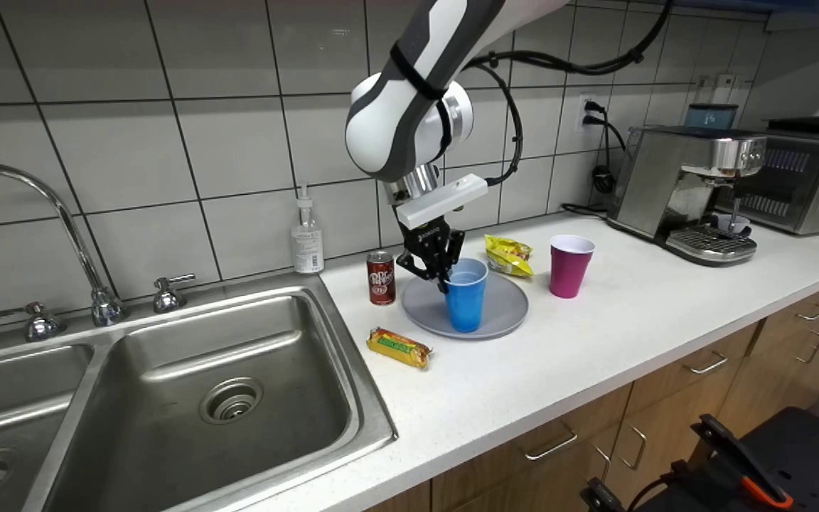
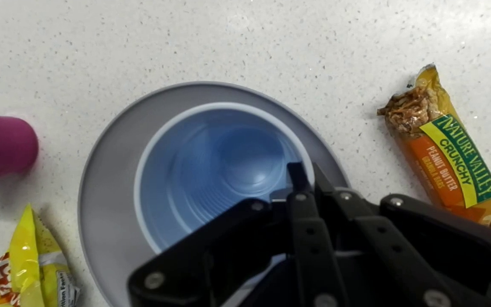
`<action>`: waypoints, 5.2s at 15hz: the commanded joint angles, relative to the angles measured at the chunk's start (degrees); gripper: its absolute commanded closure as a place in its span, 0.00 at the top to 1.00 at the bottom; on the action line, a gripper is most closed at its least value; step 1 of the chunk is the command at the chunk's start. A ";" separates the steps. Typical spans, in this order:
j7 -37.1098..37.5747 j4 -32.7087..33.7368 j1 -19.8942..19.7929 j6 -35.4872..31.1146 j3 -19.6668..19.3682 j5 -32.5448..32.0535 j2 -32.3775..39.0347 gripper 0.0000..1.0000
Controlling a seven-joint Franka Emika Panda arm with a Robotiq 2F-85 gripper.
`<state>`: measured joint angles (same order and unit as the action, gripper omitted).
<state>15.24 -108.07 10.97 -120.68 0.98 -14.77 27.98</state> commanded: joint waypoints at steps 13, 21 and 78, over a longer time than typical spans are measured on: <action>0.97 2.18 0.39 1.92 -0.16 0.84 0.30 0.74; 0.77 -1.36 0.23 -0.74 -0.06 0.50 -4.34 1.00; 2.84 1.79 -15.83 -10.78 -10.99 8.35 -1.53 1.00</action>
<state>17.96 -110.65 -4.14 -131.66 -9.65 -7.80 23.13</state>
